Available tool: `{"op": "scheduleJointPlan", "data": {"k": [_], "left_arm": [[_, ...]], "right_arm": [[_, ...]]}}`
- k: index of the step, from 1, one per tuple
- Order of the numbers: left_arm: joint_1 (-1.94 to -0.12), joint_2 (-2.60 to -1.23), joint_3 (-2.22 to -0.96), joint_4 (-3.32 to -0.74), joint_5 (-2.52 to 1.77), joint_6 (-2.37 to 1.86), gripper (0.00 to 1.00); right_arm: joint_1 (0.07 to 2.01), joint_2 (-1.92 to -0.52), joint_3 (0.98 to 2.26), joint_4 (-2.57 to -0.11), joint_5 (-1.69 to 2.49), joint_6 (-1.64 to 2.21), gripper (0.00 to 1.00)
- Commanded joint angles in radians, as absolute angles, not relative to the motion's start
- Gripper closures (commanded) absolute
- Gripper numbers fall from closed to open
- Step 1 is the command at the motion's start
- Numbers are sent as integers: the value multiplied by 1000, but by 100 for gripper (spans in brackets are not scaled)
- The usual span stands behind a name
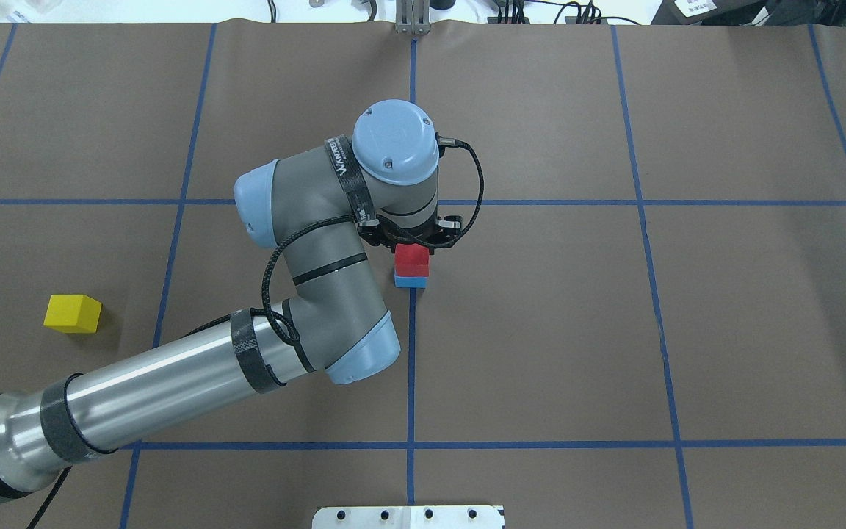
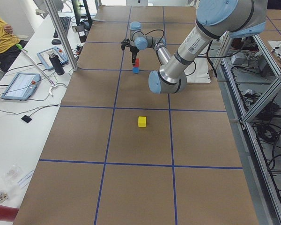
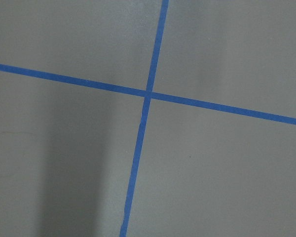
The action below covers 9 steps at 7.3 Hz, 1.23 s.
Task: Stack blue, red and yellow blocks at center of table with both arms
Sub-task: 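Hold the red cube on the blue cube, then open the left gripper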
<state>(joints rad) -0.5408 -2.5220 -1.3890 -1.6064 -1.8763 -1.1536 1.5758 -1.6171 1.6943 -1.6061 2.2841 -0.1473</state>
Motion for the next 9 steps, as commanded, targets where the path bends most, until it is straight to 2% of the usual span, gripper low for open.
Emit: {"op": "scheduleJointPlan", "data": {"k": [1,3,7,9], "left_arm": [[-546,-2523,-1388,-1608,-1865,-1147,42],[-545,-2522,-1387,-1611,-1858,-1146,40],[-540,-2519,-1387,-1612,-1858,-1144,27],[-540,-2519,-1391,-1611,-1859,-1144,27]], "right_arm": [[1575,-1617,1694,-1606,2284,-147,0],[1575,-1617,1694,-1606,2284,-147,0],[1575,-1612,1692,-1608,2284,-147,0],[1575,-1611,1692,-1606,2284,-147,0]]}}
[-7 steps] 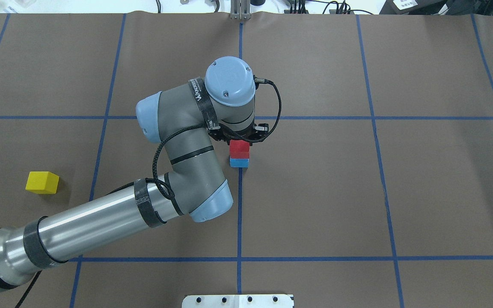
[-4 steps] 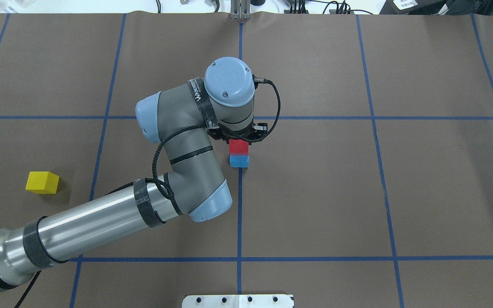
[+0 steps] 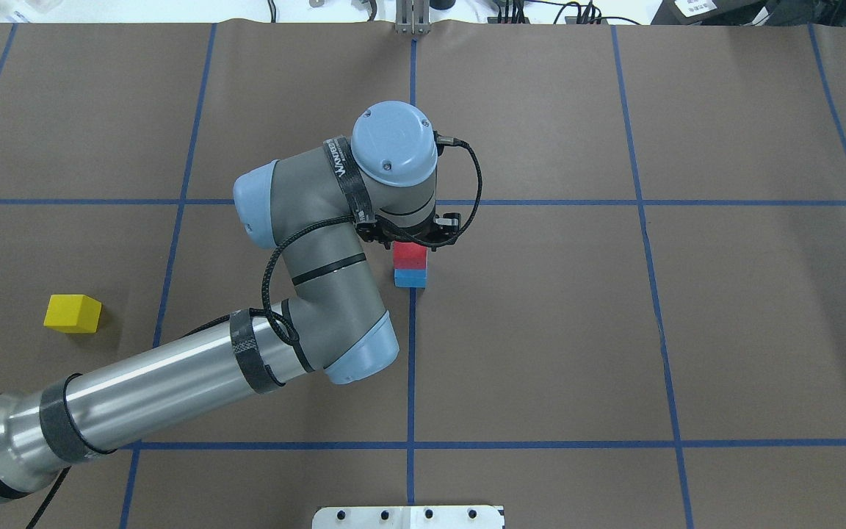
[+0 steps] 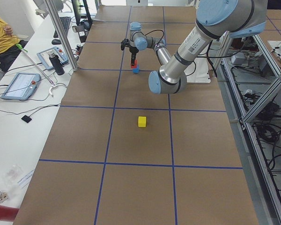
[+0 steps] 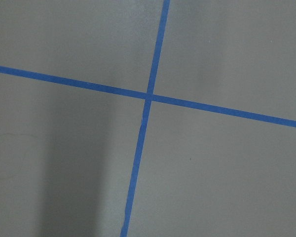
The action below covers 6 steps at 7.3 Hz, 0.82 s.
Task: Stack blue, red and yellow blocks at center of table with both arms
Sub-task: 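Hold the red cube on the blue cube, then open the left gripper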
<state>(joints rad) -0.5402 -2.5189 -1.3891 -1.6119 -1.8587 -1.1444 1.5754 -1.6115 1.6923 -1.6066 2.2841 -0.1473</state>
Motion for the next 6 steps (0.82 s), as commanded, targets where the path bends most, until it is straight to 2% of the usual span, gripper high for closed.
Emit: {"op": "scheduleJointPlan", "data": {"k": [1,2,4,6], "left_arm": [[-540,-2519,-1393,-1608,-1858,-1147,47],[-538,-2517,-1394,-1611,-1858,-1144,68],[-538,-2517,-1399,-1609,-1858,-1144,77],[-538,-2517,-1402,-1606,-1858,-1140,77]], "right_arm": [[1575,-1611,1692,-1606,2284,-147,0],[1575,-1611,1692,-1608,2284,-147,0],[1575,-1611,1692,-1606,2284,-147,0],[1575,-1611,1692,-1608,2284,-147,0]]}}
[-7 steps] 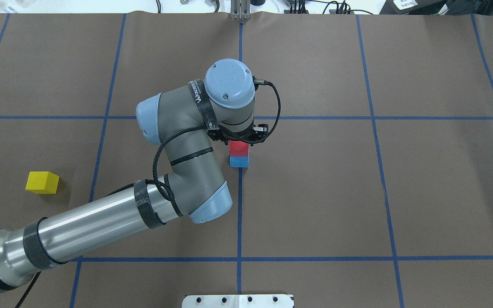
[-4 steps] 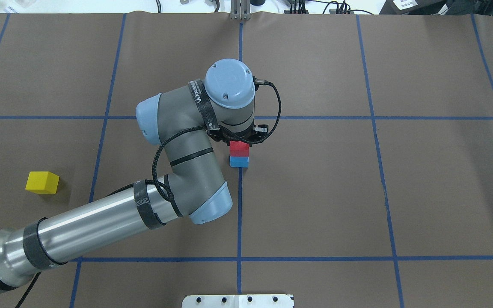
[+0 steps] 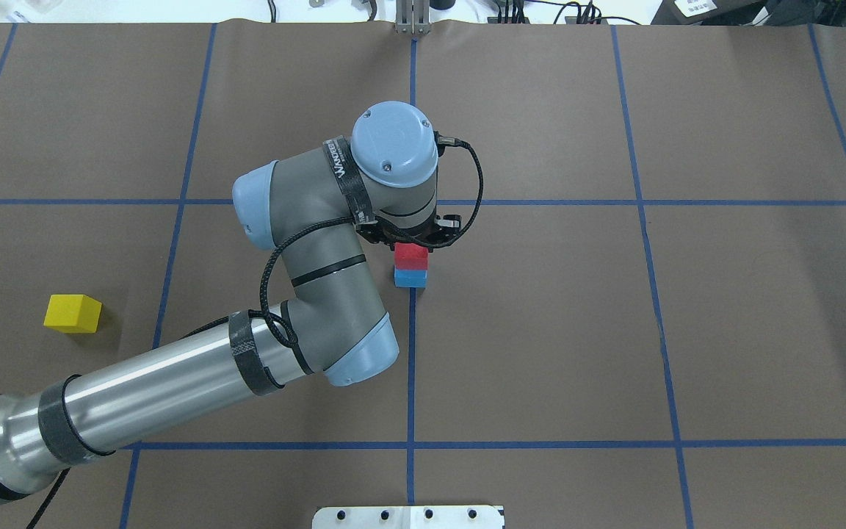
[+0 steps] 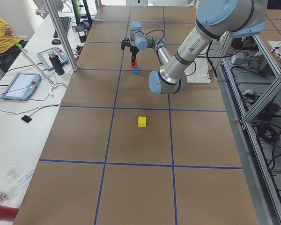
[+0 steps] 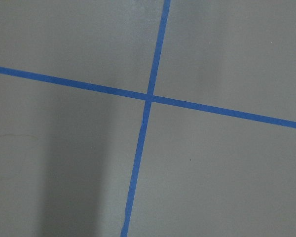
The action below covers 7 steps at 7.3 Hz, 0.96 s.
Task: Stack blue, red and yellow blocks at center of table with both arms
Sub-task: 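Hold the red cube on the blue cube, then open the left gripper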
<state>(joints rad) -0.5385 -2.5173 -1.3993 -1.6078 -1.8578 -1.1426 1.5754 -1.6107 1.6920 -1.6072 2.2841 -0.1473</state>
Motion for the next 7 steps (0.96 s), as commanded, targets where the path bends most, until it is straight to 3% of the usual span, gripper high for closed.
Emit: {"op": "scheduleJointPlan", "data": {"k": [1,7], "left_arm": [[-538,-2517,-1402,-1606,-1858,-1138,77],[-538,-2485,-1450,-1605,-1862,-1097,71]], "right_arm": [[1575,-1611,1692,-1606,2284,-147,0],[1575,-1611,1692,-1606,2284,-149,0]]}}
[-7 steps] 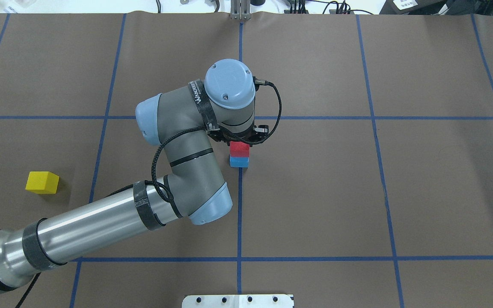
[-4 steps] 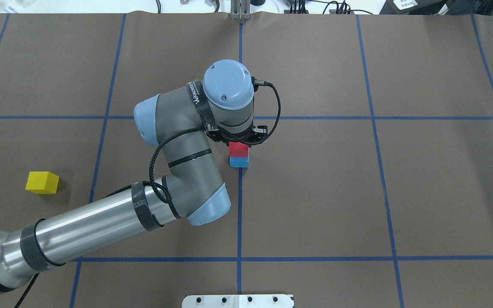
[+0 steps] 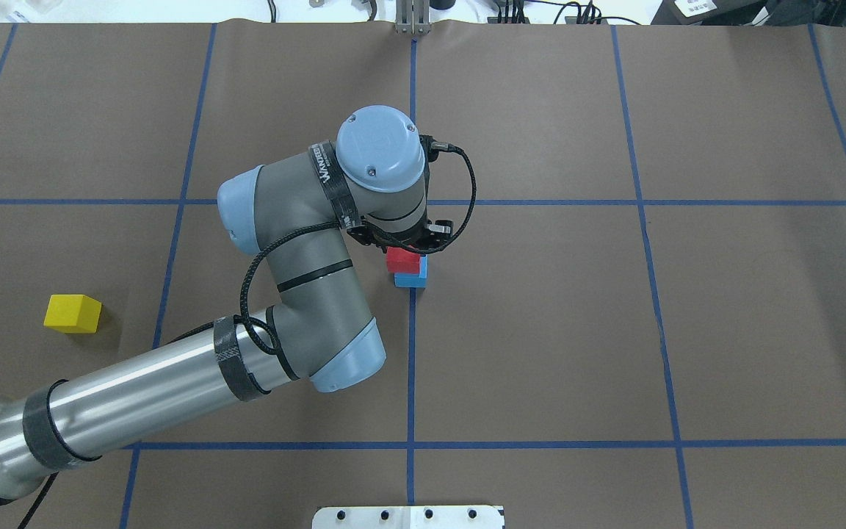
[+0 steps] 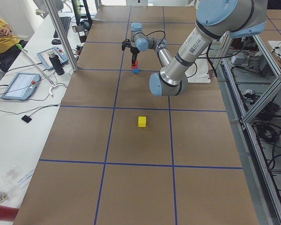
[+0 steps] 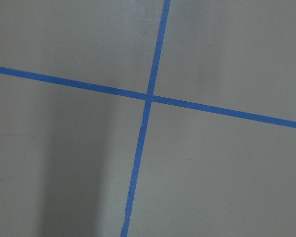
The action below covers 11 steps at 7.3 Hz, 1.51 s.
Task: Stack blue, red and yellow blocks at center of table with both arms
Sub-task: 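Hold the red cube on the blue cube, then open the left gripper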
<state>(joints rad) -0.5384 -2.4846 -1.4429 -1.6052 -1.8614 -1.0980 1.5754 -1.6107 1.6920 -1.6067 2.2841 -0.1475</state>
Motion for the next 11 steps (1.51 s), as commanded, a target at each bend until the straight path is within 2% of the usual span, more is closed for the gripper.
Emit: {"op": "scheduleJointPlan", "data": {"k": [1,3,7,8,11], "left_arm": [[-537,-2485,-1450,-1605,-1862,-1097,71],[-520,-2484,-1448,-1605,-1859,-1098,67],[-517,-2485,-1450,-1606,-1861,-1095,39],[-518,-2484,-1451,-1609,-1861,-1092,1],[-534,-2479,-1534,-1576,-1868,-1041,0]], "right_arm": [[1575,-1611,1692,-1608,2283,-149,0],[1575,-1611,1692,-1608,2283,-147,0],[1575,-1608,1692,-1608,2283,-147,0],[1575,-1608,1692,-1608,2283,-147,0],[1575,-1606,1692,-1608,2283,-147,0]]}}
